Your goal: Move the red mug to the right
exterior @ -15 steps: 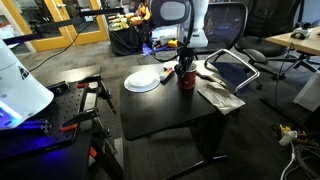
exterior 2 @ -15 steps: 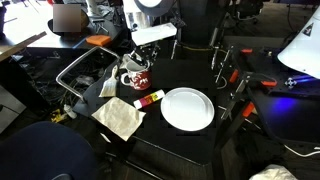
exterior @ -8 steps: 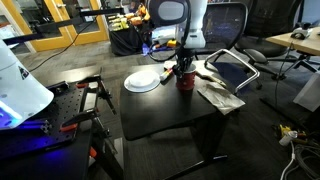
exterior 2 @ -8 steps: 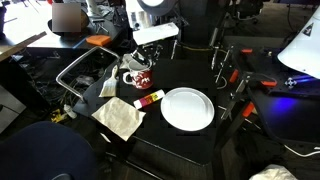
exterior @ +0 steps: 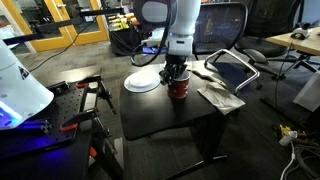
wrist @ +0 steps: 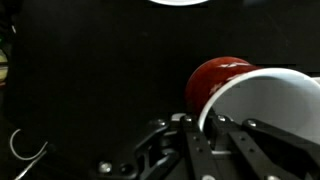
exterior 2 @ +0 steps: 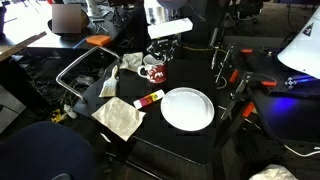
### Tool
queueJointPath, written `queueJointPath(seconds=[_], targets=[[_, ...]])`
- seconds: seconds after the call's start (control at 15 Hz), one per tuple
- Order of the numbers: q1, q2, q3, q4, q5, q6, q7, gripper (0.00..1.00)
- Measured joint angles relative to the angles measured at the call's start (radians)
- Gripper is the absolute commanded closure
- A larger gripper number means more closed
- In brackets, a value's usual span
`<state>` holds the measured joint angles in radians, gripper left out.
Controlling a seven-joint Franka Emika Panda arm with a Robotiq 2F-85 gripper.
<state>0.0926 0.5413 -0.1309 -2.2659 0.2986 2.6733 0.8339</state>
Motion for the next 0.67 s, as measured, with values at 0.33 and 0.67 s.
queueJointPath(seconds=[0.33, 0.67], targets=[[-0.053, -0.045, -0.003, -0.087, 0.046, 0.022, 0.0, 0.98], [-0.084, -0.066, -0.006, -0.126, 0.073, 0.03, 0.0, 0.98]])
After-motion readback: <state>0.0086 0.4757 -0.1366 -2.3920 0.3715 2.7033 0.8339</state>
